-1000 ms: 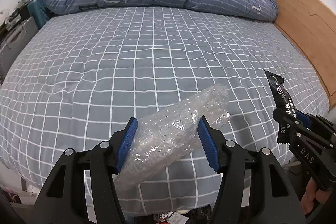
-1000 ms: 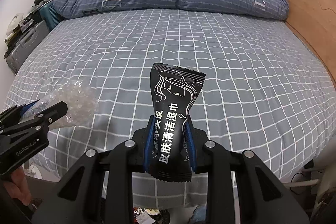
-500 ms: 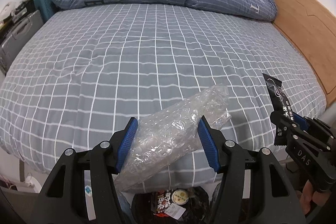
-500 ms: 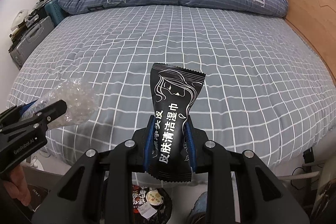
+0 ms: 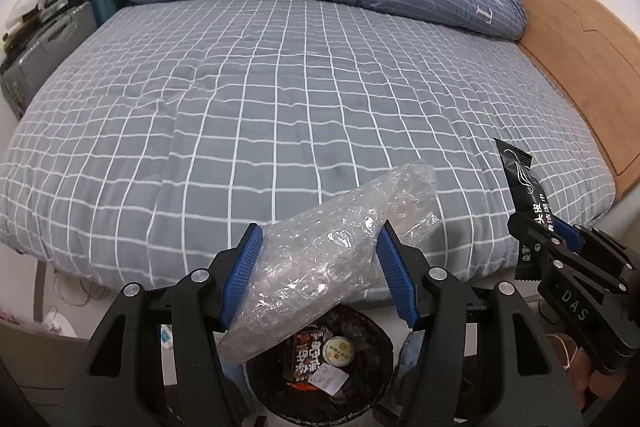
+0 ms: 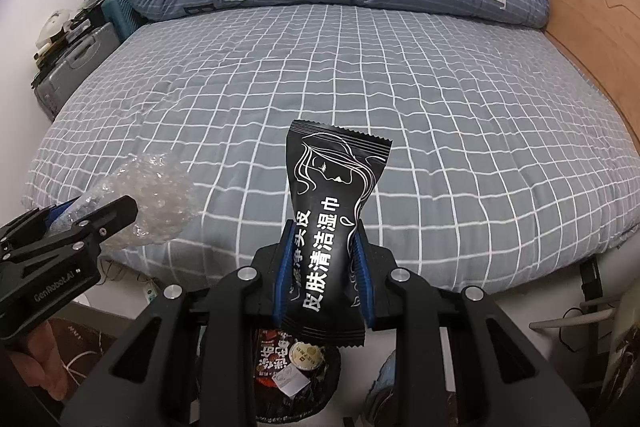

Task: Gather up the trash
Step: 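Carry the black sachet and bubble wrap in both grippers down over the bin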

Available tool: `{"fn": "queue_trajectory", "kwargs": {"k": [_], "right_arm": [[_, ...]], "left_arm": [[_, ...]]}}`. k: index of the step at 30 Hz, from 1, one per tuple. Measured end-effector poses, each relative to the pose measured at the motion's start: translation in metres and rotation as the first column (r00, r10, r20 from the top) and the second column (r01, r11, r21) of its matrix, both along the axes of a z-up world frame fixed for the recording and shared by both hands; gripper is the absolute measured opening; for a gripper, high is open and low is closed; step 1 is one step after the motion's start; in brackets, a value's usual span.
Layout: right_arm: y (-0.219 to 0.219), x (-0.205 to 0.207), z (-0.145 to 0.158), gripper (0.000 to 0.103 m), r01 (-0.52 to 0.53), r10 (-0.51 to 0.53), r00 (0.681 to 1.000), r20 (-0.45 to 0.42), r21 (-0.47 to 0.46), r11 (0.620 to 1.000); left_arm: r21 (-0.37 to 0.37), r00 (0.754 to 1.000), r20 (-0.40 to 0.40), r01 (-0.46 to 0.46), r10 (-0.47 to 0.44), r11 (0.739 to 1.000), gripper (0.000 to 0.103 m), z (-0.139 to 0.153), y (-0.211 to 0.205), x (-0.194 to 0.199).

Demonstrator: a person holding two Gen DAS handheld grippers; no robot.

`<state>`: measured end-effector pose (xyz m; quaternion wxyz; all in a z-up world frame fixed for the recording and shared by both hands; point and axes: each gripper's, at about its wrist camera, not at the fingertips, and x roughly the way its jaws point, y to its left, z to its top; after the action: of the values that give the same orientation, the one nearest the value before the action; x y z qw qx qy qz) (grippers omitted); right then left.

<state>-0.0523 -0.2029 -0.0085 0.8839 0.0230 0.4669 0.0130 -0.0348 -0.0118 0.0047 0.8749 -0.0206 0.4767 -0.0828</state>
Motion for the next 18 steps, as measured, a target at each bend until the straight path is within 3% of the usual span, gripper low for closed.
{"fn": "queue_trajectory", "kwargs": {"k": [9,18], "right_arm": [[0.010,-0.030,-0.001,0.026,-0.012,0.012,1.000,-0.003,-0.002,1.000],[0.027,-0.059,-0.023,0.026,-0.047,0.046,0.998,-0.046,-0.011,0.999]], "left_arm": [[0.004,1.000,-0.014,-0.011,0.011,1.000,0.057,-0.004,0.006,-0.034],[0.020,0.998,-0.064,0.001,0.001,1.000,0.057,-0.032,0.012,-0.070]]}}
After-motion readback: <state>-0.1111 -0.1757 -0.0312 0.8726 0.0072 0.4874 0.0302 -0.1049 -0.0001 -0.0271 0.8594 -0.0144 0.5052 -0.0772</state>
